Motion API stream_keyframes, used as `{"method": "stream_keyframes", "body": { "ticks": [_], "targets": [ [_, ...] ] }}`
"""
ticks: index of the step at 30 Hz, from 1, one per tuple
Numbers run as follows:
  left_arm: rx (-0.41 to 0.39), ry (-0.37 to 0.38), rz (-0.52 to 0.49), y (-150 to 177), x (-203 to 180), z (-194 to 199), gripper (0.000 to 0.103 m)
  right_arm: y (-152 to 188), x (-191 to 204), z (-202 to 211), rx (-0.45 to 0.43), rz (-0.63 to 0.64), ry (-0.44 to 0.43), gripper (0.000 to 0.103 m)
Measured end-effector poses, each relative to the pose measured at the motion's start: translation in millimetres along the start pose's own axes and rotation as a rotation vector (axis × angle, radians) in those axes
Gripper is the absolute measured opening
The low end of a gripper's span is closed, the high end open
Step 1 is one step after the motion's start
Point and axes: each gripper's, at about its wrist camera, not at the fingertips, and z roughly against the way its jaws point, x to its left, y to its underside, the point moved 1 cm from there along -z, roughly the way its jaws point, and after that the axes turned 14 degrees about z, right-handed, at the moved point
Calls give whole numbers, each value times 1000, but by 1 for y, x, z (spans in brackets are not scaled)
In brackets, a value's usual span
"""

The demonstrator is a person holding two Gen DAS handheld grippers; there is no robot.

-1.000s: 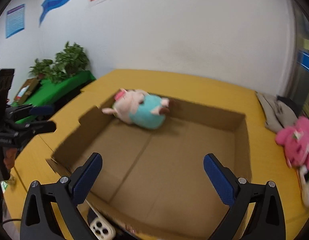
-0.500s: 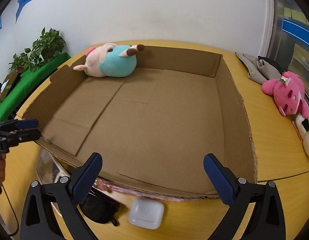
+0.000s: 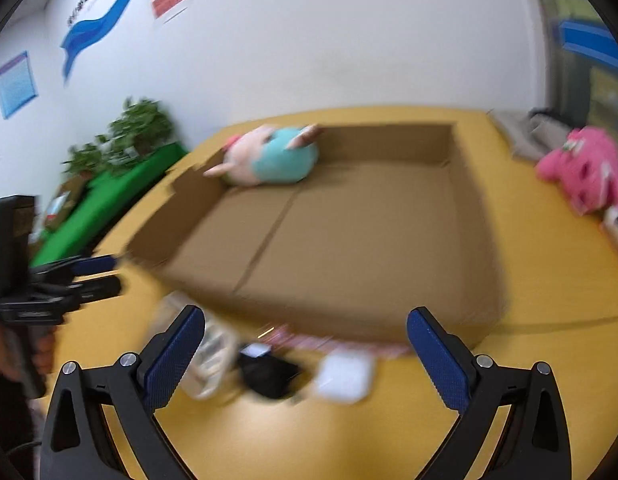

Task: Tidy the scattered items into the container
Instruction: 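Withdraw both grippers from the box toward the clear phone case, then grasp the clear white-rimmed phone case with both grippers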

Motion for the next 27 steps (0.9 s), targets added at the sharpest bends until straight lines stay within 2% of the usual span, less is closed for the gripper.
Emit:
{"method": "stream_keyframes", "body": {
  "ticks": [3,6,9,12,13,14,16,19,21,22,23,27],
  "targets": [
    [73,10,53,12,18,-20,80,19,35,-10,34,-24,-101,103],
    [147,57,123,20,38,-44,80,37,61,-32,96,-51,-190,103],
    [197,100,166,24,50,-61,78,47,65,-53,128,-119,-221,102],
    [209,172,183,22,52,-65,76,50,57,-69,138,-208,-250,100],
    [219,184,188,22,52,-67,68,51,55,-74,143,-223,-249,96],
    [230,185,186,22,52,-69,52,52,54,-79,149,-237,-248,91],
    [262,193,178,24,49,-73,33,52,55,-89,158,-249,-257,85],
    [272,200,173,28,46,-72,32,47,59,-92,161,-221,-235,79],
    [266,189,184,30,47,-69,32,47,56,-92,170,-208,-205,58],
    [265,189,195,31,48,-68,30,48,52,-92,178,-207,-193,41],
    [264,201,209,33,50,-65,27,51,48,-92,180,-215,-197,36],
    [241,207,194,37,42,-51,25,53,44,-86,174,-211,-214,36]
  ]
}}
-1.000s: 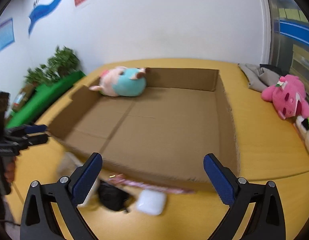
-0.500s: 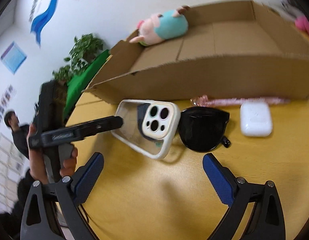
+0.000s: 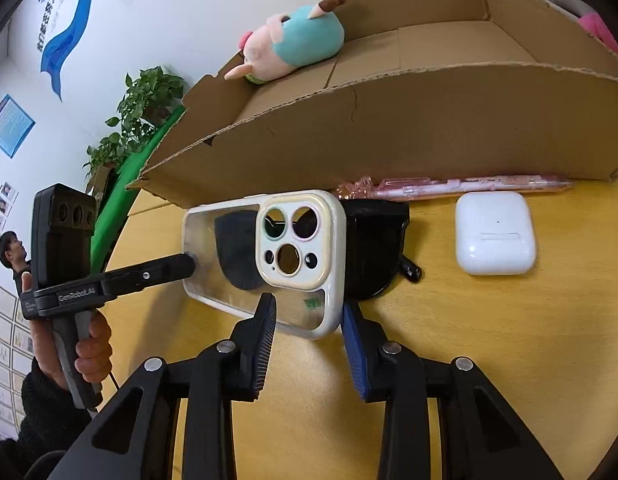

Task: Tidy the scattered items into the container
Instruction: 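Grasp the clear white-rimmed phone case with both grippers, then carry the phone case into the box and open both grippers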

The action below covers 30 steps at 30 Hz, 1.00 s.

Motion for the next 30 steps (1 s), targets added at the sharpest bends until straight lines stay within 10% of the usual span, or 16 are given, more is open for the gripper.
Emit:
{"method": "stream_keyframes", "body": {
  "ticks": [12,30],
  "targets": [
    [-120,80,-104,-12,-63,57,25,-21,25,91,-191,136,29,33],
    [-272,132,-284,-182,-154,85,25,-192,-2,162,-377,325,146,32]
  ]
}}
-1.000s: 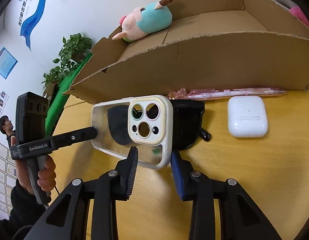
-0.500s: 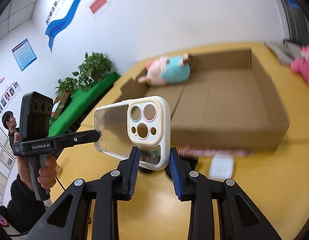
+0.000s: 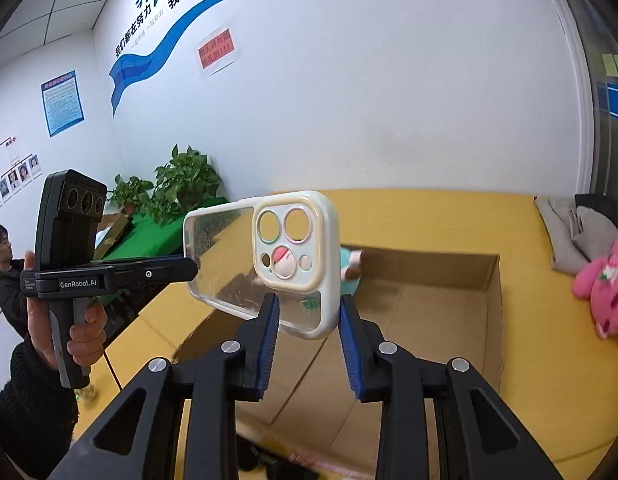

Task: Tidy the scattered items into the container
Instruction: 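Carry the phone case into the box and open both grippers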

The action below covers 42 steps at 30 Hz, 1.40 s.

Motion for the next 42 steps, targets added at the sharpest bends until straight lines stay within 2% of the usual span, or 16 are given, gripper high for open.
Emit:
{"method": "stream_keyframes", "body": {
  "ticks": [5,9,14,21,27,34,35,36,37,40,42],
  "targets": [
    [33,-5,5,-39,9,-45,25,-20,-39,-30,14,-17,24,32],
    [84,-16,43,-51,24,-90,25,-19,-80,-66,79,-46,18,32],
    [170,-37,121,-50,49,-152,25,3,-129,-112,177,-112,-24,32],
    [280,-109,205,-29,73,-221,25,50,-181,-165,330,-202,-79,33],
    [327,-239,241,-14,89,-263,25,67,-194,-201,473,-187,-28,33],
    [317,-339,210,-17,88,-278,21,64,-199,-220,548,-182,56,33],
    [317,-349,204,-15,88,-279,12,64,-200,-222,554,-177,67,33],
    [337,-313,214,-12,87,-281,4,65,-198,-223,555,-173,68,30],
    [357,-281,222,-9,84,-285,4,64,-195,-224,557,-170,57,25],
    [368,-334,201,-2,83,-297,4,65,-191,-232,576,-140,66,23],
    [364,-328,214,-1,86,-298,4,70,-192,-237,609,-125,96,22]
  ]
}}
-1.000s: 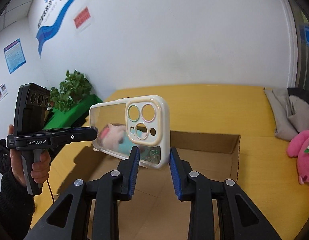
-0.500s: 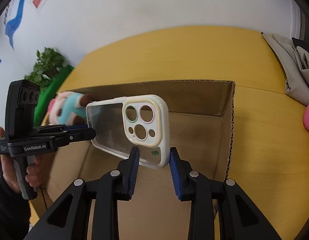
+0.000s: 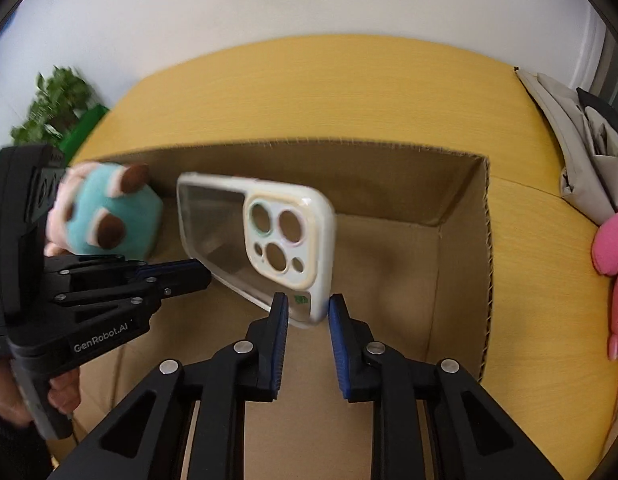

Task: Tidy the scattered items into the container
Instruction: 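Carry the phone case into the box and open both grippers, then move both grippers back out to the black sunglasses on the table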

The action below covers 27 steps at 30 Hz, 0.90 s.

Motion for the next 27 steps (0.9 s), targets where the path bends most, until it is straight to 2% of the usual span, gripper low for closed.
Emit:
{"method": "stream_keyframes", "body": {
  "ticks": [1,3,12,13,15,16,17,18,20,22,23,27],
  "targets": [
    [2,1,2,0,2,0,4,1,-1,-3,9,-4,2,21],
    [3,0,-4,1,4,1,4,3,-4,-7,16,-6,19,11],
    [-25,15,-43,6,-9,19,4,-2,-5,2,-7,14,45,12],
    [-38,27,-50,9,-11,28,4,-1,-5,8,-19,13,49,18],
    [-74,26,-84,16,-16,49,9,2,-6,21,-41,2,56,55],
    [-103,16,-106,21,-20,62,16,5,-4,30,-58,1,65,88],
    [-130,7,-122,26,-22,74,28,5,2,38,-77,5,72,102],
    [-160,3,-141,34,-23,90,35,9,9,52,-104,13,77,102],
    [-225,1,-180,53,-23,125,59,20,23,76,-148,51,64,102],
    [-291,-3,-204,77,-20,161,71,35,36,107,-207,78,69,102],
    [-319,-3,-214,90,-18,178,75,40,39,118,-228,82,70,102],
    [-383,-8,-216,141,-6,224,76,79,74,173,-332,94,49,103]
  ]
}}
